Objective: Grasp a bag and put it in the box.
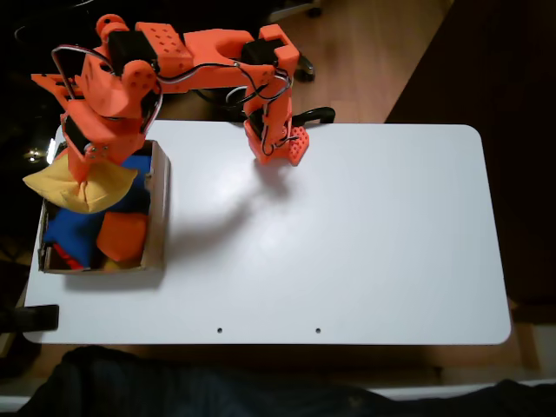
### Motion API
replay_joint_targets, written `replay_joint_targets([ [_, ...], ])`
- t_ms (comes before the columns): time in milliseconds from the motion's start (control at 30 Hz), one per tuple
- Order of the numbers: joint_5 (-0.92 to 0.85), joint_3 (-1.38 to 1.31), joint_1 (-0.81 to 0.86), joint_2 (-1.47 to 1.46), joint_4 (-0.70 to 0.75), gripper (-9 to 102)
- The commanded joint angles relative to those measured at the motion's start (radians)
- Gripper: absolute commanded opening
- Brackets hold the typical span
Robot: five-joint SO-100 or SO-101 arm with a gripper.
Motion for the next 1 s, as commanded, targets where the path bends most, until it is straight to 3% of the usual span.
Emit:
replay_joint_targets([
  [0, 0.008, -0.14, 0.023, -0.012, 0.002, 1],
  [767, -0.02, -0.216, 0.075, -0.259, -0.014, 4],
  [967, -0.023, -0.216, 0.086, -0.282, -0.035, 11],
])
